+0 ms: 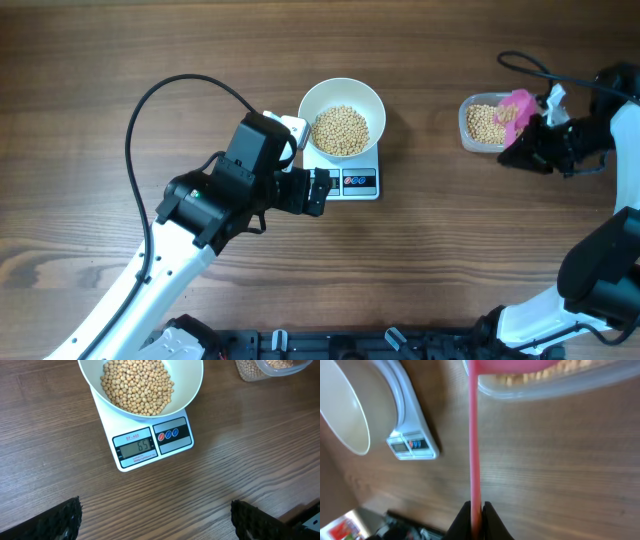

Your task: Scoop item into bowl and weigh 150g on scale

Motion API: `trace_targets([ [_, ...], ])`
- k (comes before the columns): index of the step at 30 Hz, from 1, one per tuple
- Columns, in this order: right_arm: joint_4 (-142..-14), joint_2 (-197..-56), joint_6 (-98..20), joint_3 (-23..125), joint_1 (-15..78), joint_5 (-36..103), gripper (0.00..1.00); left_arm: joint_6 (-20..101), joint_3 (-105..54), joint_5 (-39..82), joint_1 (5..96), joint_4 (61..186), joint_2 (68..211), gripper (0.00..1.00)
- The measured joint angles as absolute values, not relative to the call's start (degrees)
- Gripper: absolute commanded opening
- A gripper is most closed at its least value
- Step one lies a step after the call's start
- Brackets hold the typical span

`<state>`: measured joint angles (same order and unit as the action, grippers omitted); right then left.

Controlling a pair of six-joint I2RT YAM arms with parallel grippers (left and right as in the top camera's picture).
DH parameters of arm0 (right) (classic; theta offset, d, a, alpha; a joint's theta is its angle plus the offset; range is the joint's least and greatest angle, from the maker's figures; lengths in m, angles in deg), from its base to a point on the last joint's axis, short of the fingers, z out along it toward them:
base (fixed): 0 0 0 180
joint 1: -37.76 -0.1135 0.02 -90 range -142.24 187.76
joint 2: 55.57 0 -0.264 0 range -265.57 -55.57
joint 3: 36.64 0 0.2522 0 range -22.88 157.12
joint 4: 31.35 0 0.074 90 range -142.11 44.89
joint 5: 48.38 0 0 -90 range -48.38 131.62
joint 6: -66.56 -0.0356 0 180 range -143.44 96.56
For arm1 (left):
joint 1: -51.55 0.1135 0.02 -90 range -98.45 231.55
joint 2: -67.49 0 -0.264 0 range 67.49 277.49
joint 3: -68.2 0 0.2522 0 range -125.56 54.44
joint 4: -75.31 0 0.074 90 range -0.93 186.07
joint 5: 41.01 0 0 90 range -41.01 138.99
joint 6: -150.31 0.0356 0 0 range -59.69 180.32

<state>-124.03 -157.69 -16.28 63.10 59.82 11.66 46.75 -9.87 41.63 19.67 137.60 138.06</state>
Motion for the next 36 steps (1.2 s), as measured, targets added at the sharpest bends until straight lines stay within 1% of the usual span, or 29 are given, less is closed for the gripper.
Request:
trace_targets([
  [4,-119.1,-157.7,-18.7,63.1,59.8,11.7,0.04,46.8,-9.9,41.6,19.7,137.6,138.1,1.0],
  [7,-118.3,-158.1,-19.4,63.1,59.8,11.7,0.04,46.8,-9.9,41.6,19.7,137.6,138.1,1.0],
  [16,-121.0,-162.1,-18.8,63.1,59.1,12.2,0.05,46.8,-9.9,41.6,19.7,137.6,138.1,1.0],
  [20,-120.9,-162.1,-18.6,63.1,58.4,14.5,0.04,46.8,-9.9,41.6,19.7,137.6,138.1,1.0],
  [22,-120.9,-162.1,-18.7,63.1,58.4,15.8,0.06,46.8,-9.9,41.6,19.7,137.6,138.1,1.0],
  [24,-120.9,-162.1,-18.9,63.1,58.4,17.1,0.1,46.8,-9.9,41.6,19.7,137.6,138.1,1.0],
  [31,-120.6,-162.1,-19.1,63.1,58.4,20.6,0.11,46.8,-9.9,41.6,19.7,137.6,138.1,1.0],
  [33,-120.6,-162.1,-19.1,63.1,58.4,21.0,0.17,46.8,-9.9,41.6,19.7,137.6,138.1,1.0],
  [36,-120.7,-162.1,-19.3,63.1,58.4,21.4,0.18,46.8,-9.9,41.6,19.7,137.6,138.1,1.0],
])
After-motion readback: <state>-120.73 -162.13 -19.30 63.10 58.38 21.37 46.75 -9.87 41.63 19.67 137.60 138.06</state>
